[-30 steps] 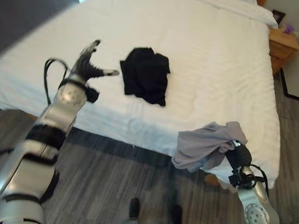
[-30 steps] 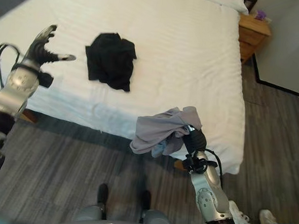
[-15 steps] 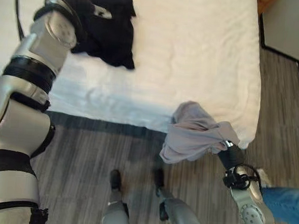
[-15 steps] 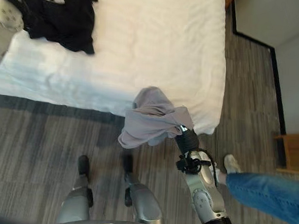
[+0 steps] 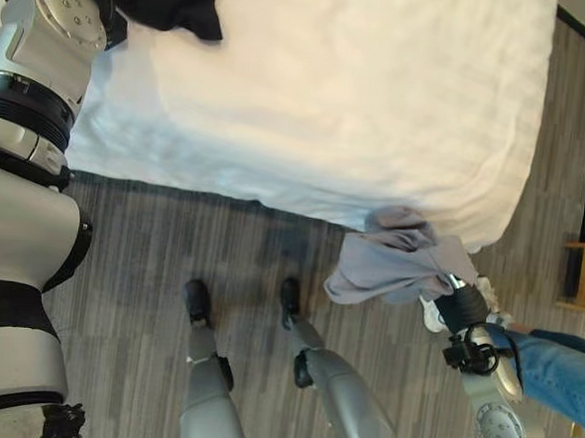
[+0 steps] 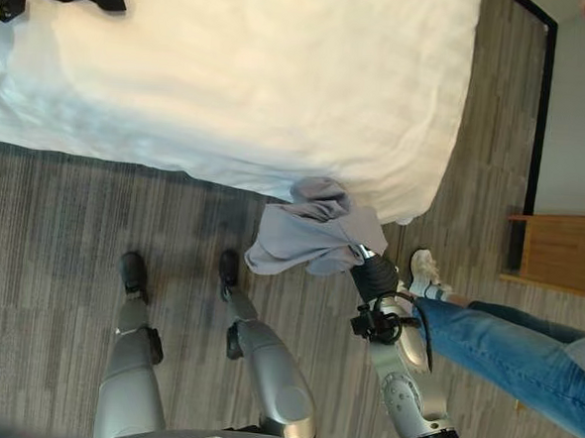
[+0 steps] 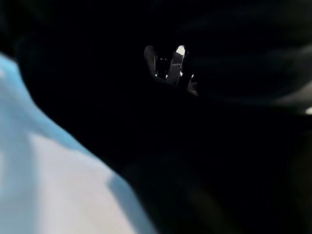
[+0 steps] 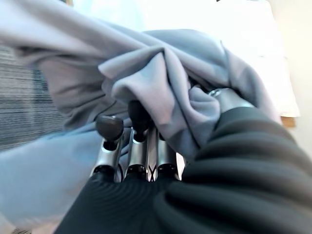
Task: Pick up bed clothes into laundry basket.
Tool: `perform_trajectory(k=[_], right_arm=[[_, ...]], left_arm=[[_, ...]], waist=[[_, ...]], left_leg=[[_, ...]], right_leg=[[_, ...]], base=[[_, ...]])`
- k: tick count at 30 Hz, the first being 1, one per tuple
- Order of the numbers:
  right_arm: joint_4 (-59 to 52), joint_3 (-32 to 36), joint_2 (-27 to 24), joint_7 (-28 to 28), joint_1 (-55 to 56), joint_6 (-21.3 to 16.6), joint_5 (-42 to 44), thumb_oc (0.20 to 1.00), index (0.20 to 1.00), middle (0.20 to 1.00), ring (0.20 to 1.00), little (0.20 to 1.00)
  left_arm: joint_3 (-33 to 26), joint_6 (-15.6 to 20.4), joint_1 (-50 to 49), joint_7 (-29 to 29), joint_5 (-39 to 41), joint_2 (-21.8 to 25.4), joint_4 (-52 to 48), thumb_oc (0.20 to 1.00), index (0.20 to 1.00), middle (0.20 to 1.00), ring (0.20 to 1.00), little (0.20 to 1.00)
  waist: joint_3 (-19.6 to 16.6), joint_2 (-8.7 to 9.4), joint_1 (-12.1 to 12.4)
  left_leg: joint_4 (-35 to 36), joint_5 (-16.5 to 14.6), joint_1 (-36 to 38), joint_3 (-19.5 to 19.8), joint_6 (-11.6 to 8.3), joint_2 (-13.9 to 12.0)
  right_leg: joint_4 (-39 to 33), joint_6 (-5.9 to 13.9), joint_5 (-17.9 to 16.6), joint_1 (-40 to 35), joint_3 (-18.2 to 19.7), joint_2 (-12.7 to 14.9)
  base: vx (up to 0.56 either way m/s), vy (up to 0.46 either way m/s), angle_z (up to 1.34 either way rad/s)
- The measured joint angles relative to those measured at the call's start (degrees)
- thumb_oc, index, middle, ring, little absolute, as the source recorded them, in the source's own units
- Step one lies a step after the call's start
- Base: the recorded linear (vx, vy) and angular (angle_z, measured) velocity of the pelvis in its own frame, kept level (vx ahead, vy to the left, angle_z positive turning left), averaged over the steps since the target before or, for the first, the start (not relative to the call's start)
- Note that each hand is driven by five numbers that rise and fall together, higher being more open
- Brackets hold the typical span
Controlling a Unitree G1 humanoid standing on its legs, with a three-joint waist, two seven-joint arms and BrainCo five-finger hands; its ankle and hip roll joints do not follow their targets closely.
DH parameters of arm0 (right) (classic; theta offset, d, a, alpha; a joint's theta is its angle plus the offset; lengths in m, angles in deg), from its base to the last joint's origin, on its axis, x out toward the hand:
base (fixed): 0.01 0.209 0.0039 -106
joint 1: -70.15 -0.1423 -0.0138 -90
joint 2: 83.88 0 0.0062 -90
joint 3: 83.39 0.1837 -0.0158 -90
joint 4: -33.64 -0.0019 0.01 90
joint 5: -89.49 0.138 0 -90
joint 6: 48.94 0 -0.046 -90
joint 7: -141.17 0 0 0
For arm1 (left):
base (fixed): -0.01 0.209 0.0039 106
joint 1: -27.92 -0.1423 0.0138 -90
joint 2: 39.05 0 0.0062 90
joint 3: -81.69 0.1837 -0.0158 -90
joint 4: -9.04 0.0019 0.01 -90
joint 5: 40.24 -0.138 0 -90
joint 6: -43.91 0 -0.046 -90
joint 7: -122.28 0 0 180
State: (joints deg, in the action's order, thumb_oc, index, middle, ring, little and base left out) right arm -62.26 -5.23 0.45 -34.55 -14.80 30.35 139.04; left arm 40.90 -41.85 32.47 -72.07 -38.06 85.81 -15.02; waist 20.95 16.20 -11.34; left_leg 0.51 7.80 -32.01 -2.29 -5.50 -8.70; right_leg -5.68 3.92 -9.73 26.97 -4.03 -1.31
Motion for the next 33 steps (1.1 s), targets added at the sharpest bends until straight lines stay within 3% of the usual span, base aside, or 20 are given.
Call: perform_trajectory(k=[12, 14, 16, 17, 18, 21, 24, 27, 33], right_arm=[[-0.05, 0.02, -0.17, 0.64, 0.31, -0.19, 0.01, 0.200, 0.200, 0.200, 0.200, 0.200], [-0.04, 0.03, -0.24, 0.92, 0.58, -0.19, 0.01, 0.200, 0.200, 0.200, 0.200, 0.200], [0.01, 0.05, -0.28, 1.06, 0.65, -0.18, 0.01, 0.200, 0.200, 0.200, 0.200, 0.200], [-0.06, 0.15, -0.30, 1.05, 0.87, -0.20, 0.01, 0.200, 0.200, 0.200, 0.200, 0.200], [0.01, 0.23, -0.31, 1.00, 1.16, -0.24, 0.01, 0.200, 0.200, 0.200, 0.200, 0.200], [0.01, 0.49, -0.30, 0.69, 1.45, -0.29, 0.02, 0.200, 0.200, 0.200, 0.200, 0.200], [-0.02, 1.59, -0.24, 0.04, 1.89, -0.28, 0.02, 0.200, 0.200, 0.200, 0.200, 0.200], [-0.68, 4.32, -0.20, -0.04, 3.32, -0.34, 0.01, 0.200, 0.200, 0.200, 0.200, 0.200], [-0.43, 5.09, -0.09, -0.05, 3.44, -0.26, -0.02, 0.200, 0.200, 0.200, 0.200, 0.200]], left_arm=[[-3.52, 0.21, -6.71, -0.23, 4.01, -1.23, -13.06, 1.000, 1.000, 1.000, 1.000, 1.000], [-5.74, 0.28, -9.83, -0.22, 4.43, -1.17, -17.54, 0.837, 0.837, 0.837, 0.837, 0.837], [-8.24, 0.49, -13.72, -0.10, 5.18, -1.01, -21.57, 0.282, 0.282, 0.282, 0.282, 0.282], [-10.75, 0.78, -16.20, 0.01, 6.68, -1.51, -23.72, 0.282, 0.282, 0.282, 0.282, 0.282], [-13.87, 1.86, -19.54, 0.23, 10.04, -2.83, -24.84, 0.200, 0.200, 0.200, 0.200, 0.200], [-16.70, 2.74, -23.58, 0.66, 15.78, -4.40, -28.51, 0.200, 0.200, 0.200, 0.200, 0.200], [-17.34, 2.63, -27.58, 2.53, 15.74, -3.42, -35.14, 0.200, 0.200, 0.200, 0.200, 0.200], [-26.18, 3.52, -41.14, 3.94, 18.01, -3.48, -47.33, 0.200, 0.200, 0.200, 0.200, 0.200], [-26.46, 4.27, -44.46, 5.86, 18.34, -3.97, -49.58, 0.200, 0.200, 0.200, 0.200, 0.200]], waist=[[0.01, -0.01, 1.14], [0.01, -0.01, 1.67], [0.14, -0.18, 2.44], [0.19, -0.23, 2.41], [0.29, -0.41, 2.79], [0.47, -0.52, 3.38], [0.92, -0.96, 3.85], [2.19, -2.18, 4.17], [2.94, -2.75, 5.98]], left_leg=[[0.25, 0.01, 0.25, 0.84, 0.02, 0.35], [0.25, 0.09, 0.48, 0.67, 0.12, 0.44], [0.26, 0.18, 1.19, 0.66, 0.25, 0.53], [0.29, 0.18, 1.58, 0.61, 0.25, 0.57], [0.39, 0.14, 2.34, 0.71, 0.20, 0.60], [0.38, -0.03, 2.23, 0.95, -0.08, 0.83], [0.32, 0.06, 2.22, 1.06, -0.17, 1.09], [0.28, 0.13, 2.19, 1.25, -0.06, 1.32], [0.22, 0.30, 2.20, 1.50, 0.19, 1.26]], right_leg=[[0.00, 0.00, 0.00, -0.45, -0.54, 0.21], [0.00, -0.01, -0.01, -0.57, -0.39, 0.30], [0.00, -0.02, -0.01, -1.27, -0.35, 0.40], [0.00, -0.01, -0.01, -1.58, -0.29, 0.46], [-0.01, 0.03, 0.05, -2.25, -0.32, 0.48], [-0.03, 0.59, 0.53, -2.19, -0.23, 0.63], [-0.05, 0.86, 0.76, -2.20, -0.17, 0.87], [-0.03, 0.48, 0.48, -2.28, -0.18, 1.03], [-0.02, 0.51, 0.50, -2.39, -0.26, 0.86]], base=[[0.00, 0.002, 0.03], [0.00, 0.000, 0.00], [0.00, 0.000, 0.00], [-0.03, -0.033, -0.01], [0.00, 0.000, 0.00], [-0.04, -0.026, 0.02], [-0.02, -0.020, 0.00], [0.00, 0.000, 0.00], [0.00, 0.004, -0.01]])
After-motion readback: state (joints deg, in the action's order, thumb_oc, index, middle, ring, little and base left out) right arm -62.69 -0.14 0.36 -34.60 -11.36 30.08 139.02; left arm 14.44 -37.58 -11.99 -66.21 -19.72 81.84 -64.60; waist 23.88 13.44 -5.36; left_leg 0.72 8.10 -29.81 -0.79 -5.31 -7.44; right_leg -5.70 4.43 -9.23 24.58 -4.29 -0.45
